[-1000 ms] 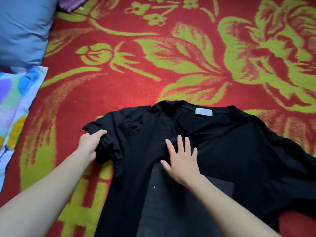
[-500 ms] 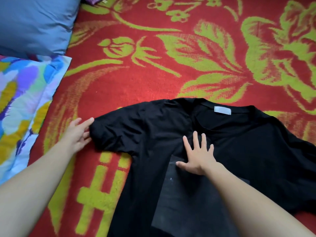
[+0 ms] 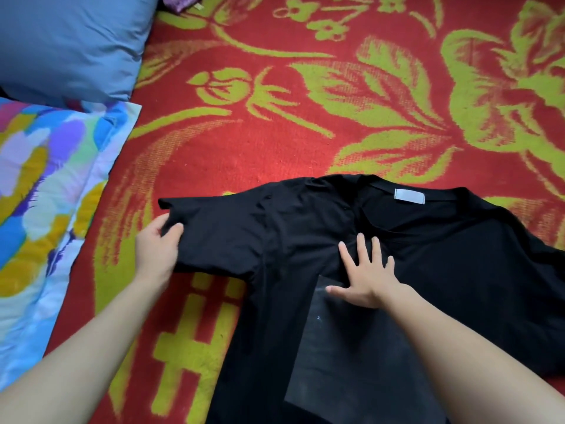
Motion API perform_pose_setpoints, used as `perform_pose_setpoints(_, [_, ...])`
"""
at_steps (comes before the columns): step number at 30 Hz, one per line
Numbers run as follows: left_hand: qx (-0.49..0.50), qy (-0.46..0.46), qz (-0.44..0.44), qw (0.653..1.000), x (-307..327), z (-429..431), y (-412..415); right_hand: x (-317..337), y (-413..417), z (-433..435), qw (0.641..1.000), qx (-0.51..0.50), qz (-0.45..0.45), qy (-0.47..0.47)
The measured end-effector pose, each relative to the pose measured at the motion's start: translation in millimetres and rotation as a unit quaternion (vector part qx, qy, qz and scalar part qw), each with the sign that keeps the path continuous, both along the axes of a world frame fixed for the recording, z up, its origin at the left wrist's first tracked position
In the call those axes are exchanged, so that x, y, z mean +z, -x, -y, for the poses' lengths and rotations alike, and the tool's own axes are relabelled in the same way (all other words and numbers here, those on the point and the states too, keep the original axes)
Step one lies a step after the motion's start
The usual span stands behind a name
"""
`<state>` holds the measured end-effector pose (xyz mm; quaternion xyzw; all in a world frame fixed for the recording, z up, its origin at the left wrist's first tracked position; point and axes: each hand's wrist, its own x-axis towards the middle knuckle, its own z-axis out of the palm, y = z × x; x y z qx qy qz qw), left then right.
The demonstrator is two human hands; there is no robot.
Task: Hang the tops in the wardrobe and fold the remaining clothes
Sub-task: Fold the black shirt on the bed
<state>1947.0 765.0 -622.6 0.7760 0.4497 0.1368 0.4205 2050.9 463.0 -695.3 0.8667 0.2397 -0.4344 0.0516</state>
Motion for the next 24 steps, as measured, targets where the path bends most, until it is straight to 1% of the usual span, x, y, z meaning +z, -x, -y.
perform_pose_setpoints(2, [-0.075, -0.033, 0.013, 0.997, 10, 33, -4, 0, 0, -1, 1.000, 0.001, 0.001, 0.002])
perform_pose_setpoints(4, [-0.163, -0.050, 0.000, 0.985, 17, 76, -7, 5, -3, -3, 1.000, -0.018, -0.017, -0.017])
perform_pose_setpoints(5, [-0.221, -0.055, -0.018, 0.974, 18, 99, -7, 10, -7, -1, 0.997, -0.052, -0.031, -0.046])
perform_pose_setpoints(6, [-0.291, -0.062, -0.053, 0.953, 19, 121, -7, 16, -11, 2, 0.987, -0.116, -0.041, -0.102])
perform_pose_setpoints(7, [-0.363, -0.073, -0.100, 0.923, 19, 141, -7, 23, -15, 9, 0.956, -0.221, -0.041, -0.187])
perform_pose_setpoints(8, [-0.427, -0.075, -0.153, 0.888, 17, 157, -6, 31, -18, 17, 0.897, -0.345, -0.019, -0.276])
perform_pose_setpoints(9, [-0.470, -0.055, -0.200, 0.858, 12, 170, -3, 38, -20, 29, 0.824, -0.454, 0.030, -0.337])
perform_pose_setpoints(10, [-0.489, -0.013, -0.231, 0.841, 6, 181, -1, 43, -22, 45, 0.764, -0.529, 0.104, -0.355])
perform_pose_setpoints(11, [-0.489, 0.025, -0.246, 0.837, -2, 187, 1, 45, -23, 62, 0.733, -0.565, 0.173, -0.337])
perform_pose_setpoints(12, [-0.478, 0.036, -0.250, 0.841, -11, 188, 3, 45, -21, 79, 0.728, -0.572, 0.223, -0.306])
perform_pose_setpoints(13, [-0.474, 0.006, -0.257, 0.842, -19, 186, 6, 44, -18, 95, 0.734, -0.566, 0.255, -0.276])
perform_pose_setpoints(14, [-0.473, -0.056, -0.277, 0.835, -27, 184, 10, 42, -13, 113, 0.743, -0.556, 0.278, -0.247])
perform_pose_setpoints(15, [-0.475, -0.121, -0.304, 0.817, -35, 181, 14, 38, -8, 130, 0.750, -0.544, 0.302, -0.222])
perform_pose_setpoints(16, [-0.478, -0.166, -0.333, 0.796, -42, 179, 18, 36, -3, 147, 0.753, -0.533, 0.328, -0.201])
perform_pose_setpoints(17, [-0.482, -0.185, -0.364, 0.775, -50, 176, 23, 33, 3, 165, 0.751, -0.529, 0.354, -0.179])
perform_pose_setpoints(18, [-0.489, -0.187, -0.390, 0.757, -56, 174, 29, 30, 8, 180, 0.740, -0.536, 0.376, -0.157])
perform_pose_setpoints(19, [-0.498, -0.183, -0.409, 0.743, -61, 172, 33, 27, 14, 196, 0.721, -0.551, 0.398, -0.136])
perform_pose_setpoints(20, [-0.506, -0.180, -0.421, 0.731, -66, 171, 37, 26, 19, 209, 0.693, -0.579, 0.414, -0.115])
perform_pose_setpoints(21, [-0.509, -0.179, -0.428, 0.725, -69, 169, 39, 25, 23, 220, 0.657, -0.617, 0.423, -0.095])
perform_pose_setpoints(22, [-0.509, -0.177, -0.434, 0.722, -72, 169, 39, 25, 26, 232, 0.608, -0.667, 0.424, -0.075])
perform_pose_setpoints(24, [-0.509, -0.171, -0.452, 0.712, -75, 170, 37, 23, 24, 251, 0.492, -0.779, 0.387, -0.043])
